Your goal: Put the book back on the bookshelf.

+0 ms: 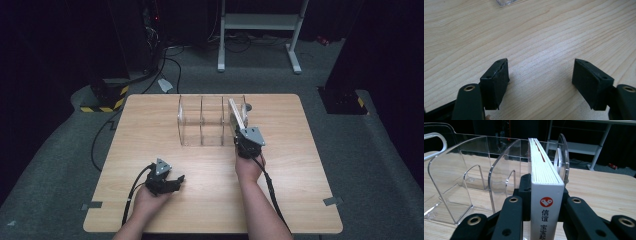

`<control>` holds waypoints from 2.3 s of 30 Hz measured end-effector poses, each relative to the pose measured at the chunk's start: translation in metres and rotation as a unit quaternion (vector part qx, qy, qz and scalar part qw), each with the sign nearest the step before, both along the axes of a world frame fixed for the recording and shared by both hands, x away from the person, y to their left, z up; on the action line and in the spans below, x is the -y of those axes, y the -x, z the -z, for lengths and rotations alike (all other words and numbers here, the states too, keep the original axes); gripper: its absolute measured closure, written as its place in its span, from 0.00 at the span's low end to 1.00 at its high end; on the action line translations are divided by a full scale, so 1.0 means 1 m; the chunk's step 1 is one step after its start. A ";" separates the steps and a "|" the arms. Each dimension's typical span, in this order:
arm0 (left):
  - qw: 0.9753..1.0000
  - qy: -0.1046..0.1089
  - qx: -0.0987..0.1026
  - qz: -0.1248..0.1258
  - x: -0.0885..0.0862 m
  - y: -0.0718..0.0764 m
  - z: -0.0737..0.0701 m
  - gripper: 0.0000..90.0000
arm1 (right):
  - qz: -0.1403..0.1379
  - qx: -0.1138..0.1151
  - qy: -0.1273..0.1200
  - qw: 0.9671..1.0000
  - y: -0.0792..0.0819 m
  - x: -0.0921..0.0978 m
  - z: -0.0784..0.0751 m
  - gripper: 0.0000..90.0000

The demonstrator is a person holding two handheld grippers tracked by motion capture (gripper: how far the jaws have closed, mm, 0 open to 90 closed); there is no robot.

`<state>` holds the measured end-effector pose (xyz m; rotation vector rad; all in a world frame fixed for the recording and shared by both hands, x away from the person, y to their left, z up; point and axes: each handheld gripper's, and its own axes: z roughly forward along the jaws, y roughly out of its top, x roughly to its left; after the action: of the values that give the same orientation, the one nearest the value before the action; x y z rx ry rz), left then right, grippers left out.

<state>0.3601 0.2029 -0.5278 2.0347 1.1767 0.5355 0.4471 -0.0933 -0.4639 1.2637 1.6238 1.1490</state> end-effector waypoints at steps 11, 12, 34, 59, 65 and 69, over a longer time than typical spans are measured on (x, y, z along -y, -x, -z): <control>1.000 0.000 0.000 0.000 0.000 0.000 0.000 0.33 | 0.007 0.001 -0.002 1.000 0.002 0.002 0.004 0.83; 1.000 0.000 0.000 0.000 0.000 0.000 0.000 0.33 | 0.007 0.001 -0.003 1.000 0.002 0.002 0.005 0.83; 1.000 -0.001 0.000 0.002 0.000 0.001 0.000 0.33 | 0.004 -0.023 0.003 1.000 0.010 0.001 0.013 0.80; 1.000 -0.002 0.002 0.003 0.000 0.001 0.000 0.34 | 0.045 -0.026 -0.004 0.999 0.011 -0.002 0.012 0.80; 1.000 -0.004 0.003 0.004 0.000 0.001 0.000 0.34 | 0.019 -0.030 -0.005 0.999 0.019 0.004 0.009 0.71; 1.000 -0.003 0.003 0.003 0.000 0.001 0.000 0.34 | 0.007 -0.031 -0.001 0.999 0.026 0.006 0.010 0.71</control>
<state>0.3591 0.2029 -0.5276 2.0410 1.1659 0.5425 0.4213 -0.0995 -0.4741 1.3236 1.6563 1.1129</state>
